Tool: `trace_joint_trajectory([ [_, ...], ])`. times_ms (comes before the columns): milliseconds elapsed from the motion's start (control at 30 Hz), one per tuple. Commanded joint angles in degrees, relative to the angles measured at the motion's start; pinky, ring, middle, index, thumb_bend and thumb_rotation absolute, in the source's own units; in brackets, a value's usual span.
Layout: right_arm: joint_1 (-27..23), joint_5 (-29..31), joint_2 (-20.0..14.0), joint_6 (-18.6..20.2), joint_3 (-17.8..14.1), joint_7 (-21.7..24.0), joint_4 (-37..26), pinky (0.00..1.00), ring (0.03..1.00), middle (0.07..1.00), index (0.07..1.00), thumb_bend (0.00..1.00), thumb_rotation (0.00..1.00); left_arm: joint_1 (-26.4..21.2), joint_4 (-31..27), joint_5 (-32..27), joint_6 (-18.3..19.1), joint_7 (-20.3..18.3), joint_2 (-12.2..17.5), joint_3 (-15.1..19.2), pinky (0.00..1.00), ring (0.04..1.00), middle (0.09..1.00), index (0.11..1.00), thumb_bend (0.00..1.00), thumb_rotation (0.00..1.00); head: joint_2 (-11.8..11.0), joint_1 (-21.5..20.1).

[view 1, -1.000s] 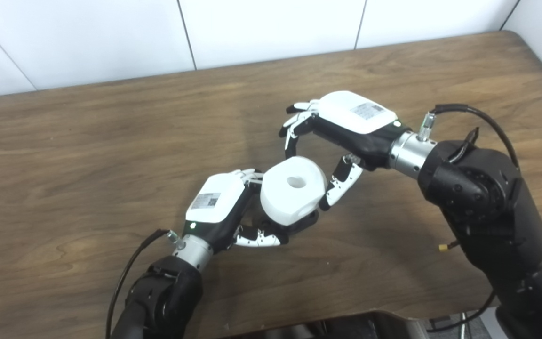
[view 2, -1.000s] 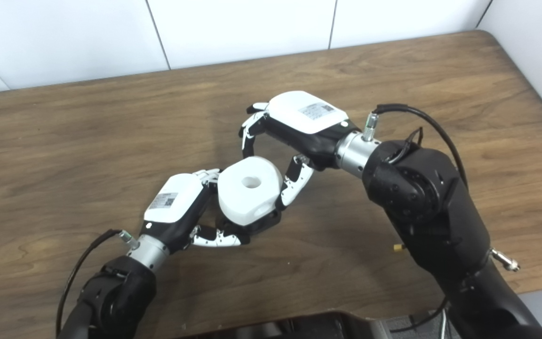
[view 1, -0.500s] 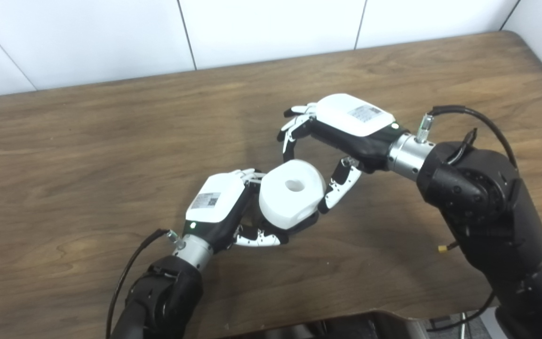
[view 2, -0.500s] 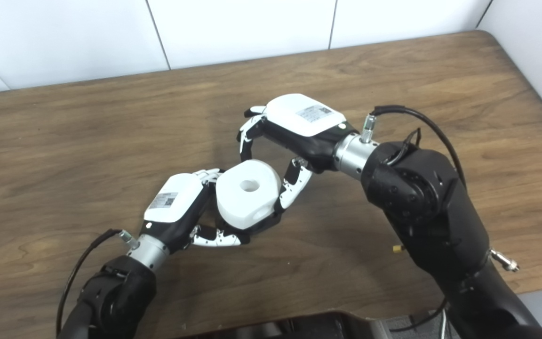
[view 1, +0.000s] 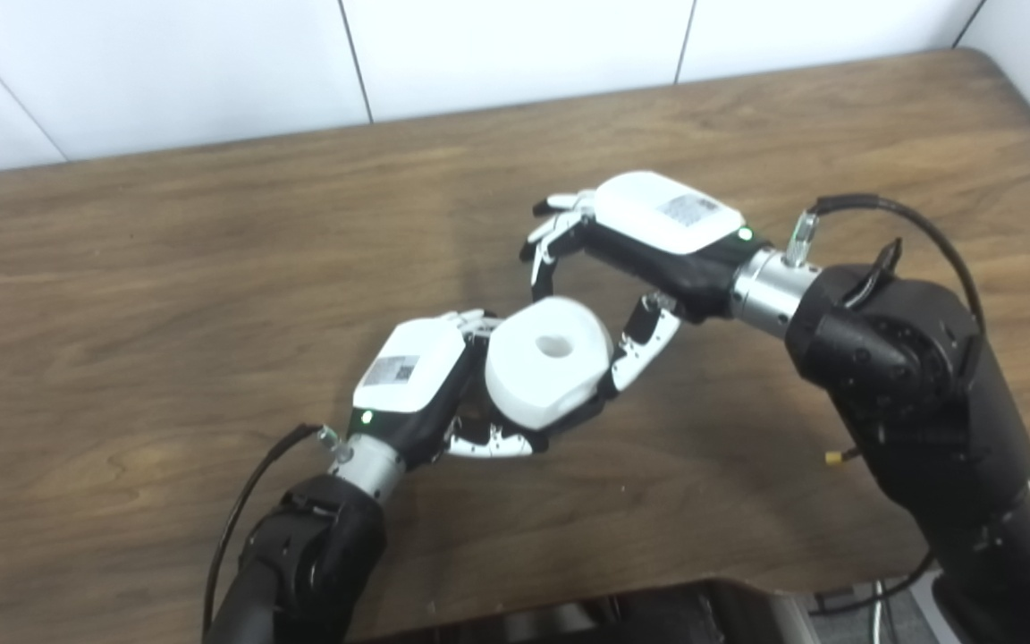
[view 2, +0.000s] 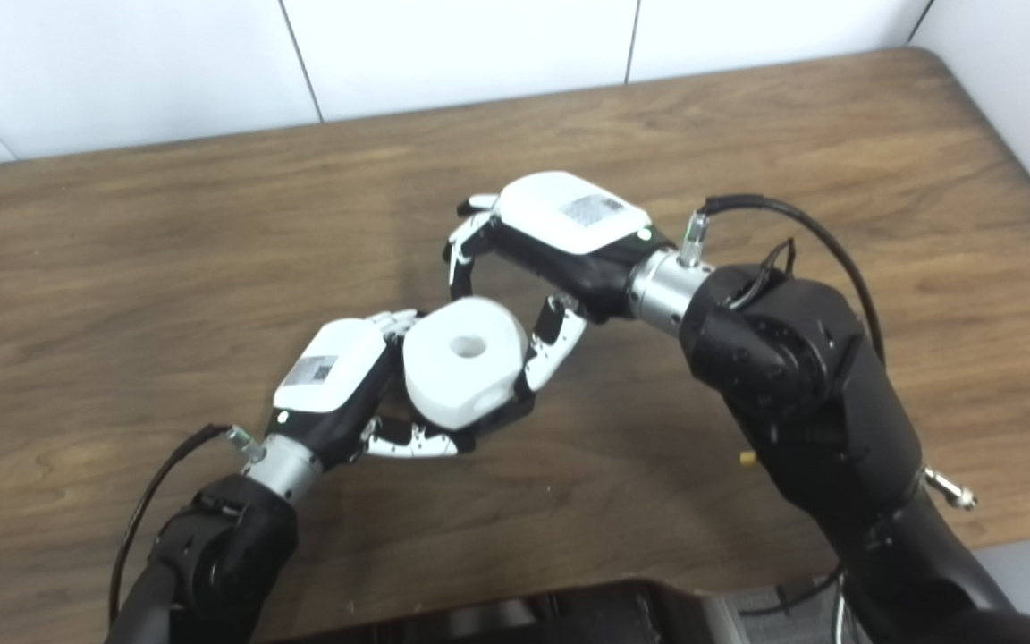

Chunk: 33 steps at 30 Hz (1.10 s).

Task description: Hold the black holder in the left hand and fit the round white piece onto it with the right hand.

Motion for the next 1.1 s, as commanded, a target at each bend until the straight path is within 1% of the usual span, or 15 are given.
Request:
trace_joint_trajectory([
  [0, -1.54, -0.42, -0.15, -1.5, -0.29, -1.68, -1.72, 0.92, 0.93, 0.792, 0.481, 0.53, 0.14, 0.88, 0.99, -0.38, 1.63, -3.38, 0.42, -0.54, 0.87, 0.88, 0.805, 0.486, 0.52, 0.05, 0.04, -0.03],
  [133, -1.06, -0.73, -0.4, -1.94, -0.19, -1.89, -1.87, 0.92, 0.924, 0.79, 0.481, 0.53, 0.14, 0.86, 0.89, -0.47, 1.65, -3.5, 0.42, -0.48, 0.87, 0.88, 0.805, 0.486, 0.52, 0.05, 0.3, -0.07],
  [367, -0.21, -1.12, -0.48, -3.77, -0.18, -2.31, -2.04, 0.91, 0.922, 0.784, 0.481, 0.53, 0.14, 0.91, 0.57, -0.44, 1.89, -3.85, 0.45, -0.38, 0.87, 0.881, 0.806, 0.486, 0.52, 0.05, 0.39, -0.29],
  [700, -0.35, -1.04, -0.66, -3.5, -0.41, -1.58, -1.99, 0.9, 0.932, 0.785, 0.481, 0.53, 0.13, 0.85, 0.27, -0.08, 2.27, -4.37, 0.4, -0.39, 0.88, 0.883, 0.809, 0.486, 0.52, 0.05, 0.62, -0.49],
  [1067, 0.04, -0.83, -0.44, -4.05, -0.63, -2.56, -1.49, 0.87, 0.921, 0.786, 0.481, 0.53, 0.14, 1.02, 0.27, -0.18, 1.94, -4.18, 0.32, -0.18, 0.87, 0.881, 0.806, 0.486, 0.52, 0.05, 0.61, -0.59],
])
